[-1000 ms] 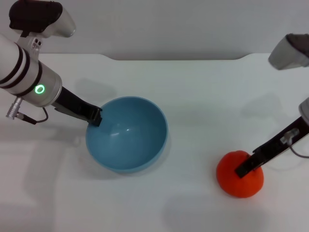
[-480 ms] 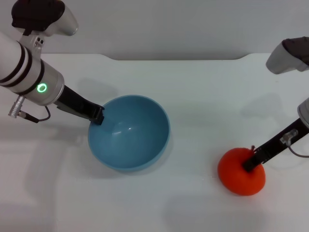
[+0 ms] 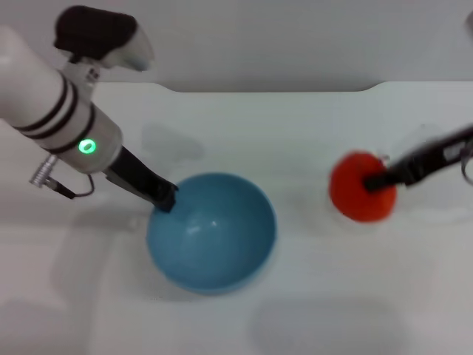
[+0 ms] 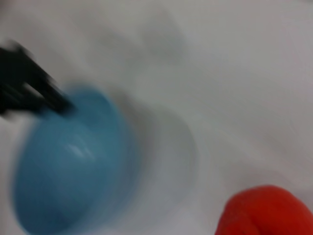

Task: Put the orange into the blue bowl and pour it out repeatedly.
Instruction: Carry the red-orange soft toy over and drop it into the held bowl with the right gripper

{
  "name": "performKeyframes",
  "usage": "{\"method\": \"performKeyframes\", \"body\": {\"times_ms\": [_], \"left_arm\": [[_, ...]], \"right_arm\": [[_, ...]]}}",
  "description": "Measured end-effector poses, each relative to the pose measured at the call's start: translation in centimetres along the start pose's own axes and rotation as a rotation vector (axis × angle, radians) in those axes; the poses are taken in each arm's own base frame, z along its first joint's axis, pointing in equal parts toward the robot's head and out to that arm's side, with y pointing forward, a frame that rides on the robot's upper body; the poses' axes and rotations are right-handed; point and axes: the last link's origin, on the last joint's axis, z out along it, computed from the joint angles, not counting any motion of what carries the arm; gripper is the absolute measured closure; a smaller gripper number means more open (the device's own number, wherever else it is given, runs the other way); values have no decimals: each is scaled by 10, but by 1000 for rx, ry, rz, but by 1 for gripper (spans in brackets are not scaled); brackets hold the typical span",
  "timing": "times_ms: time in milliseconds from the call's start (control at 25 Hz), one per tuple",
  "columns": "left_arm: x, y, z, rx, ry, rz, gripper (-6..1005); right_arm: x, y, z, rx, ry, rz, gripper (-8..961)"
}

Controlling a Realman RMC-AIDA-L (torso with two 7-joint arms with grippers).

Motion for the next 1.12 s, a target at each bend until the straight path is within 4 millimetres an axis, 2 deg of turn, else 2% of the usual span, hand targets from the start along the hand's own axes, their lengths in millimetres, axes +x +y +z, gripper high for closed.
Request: {"method": "performKeyframes", "body": {"times_ms": [160,280,400,560,800,1000,1120], "left_arm": [[3,16,9,11,-37,57,1000],[9,27,13,-11,-15,81,1001],[14,34,12,-41,8,86,1001],[21,40,10,-63,34,101,1001],[26,45,8,-84,48,112,1000],[30,45,6,-77,72,126,1001],[31,45,5,-74,86,141,1001]], "right_arm": [[-21,22,-20,-50,-133,-152,895],[-31,37,-23,-91,-167,-225,910],[-39,51,-16,-139,-157,-286,921],[-40,66,2,-175,-73,-346,927],[-38,70,19,-207,-11,-340,921],[-35,72,21,-211,16,-326,726],[-35,69,15,-196,-11,-298,667]]}}
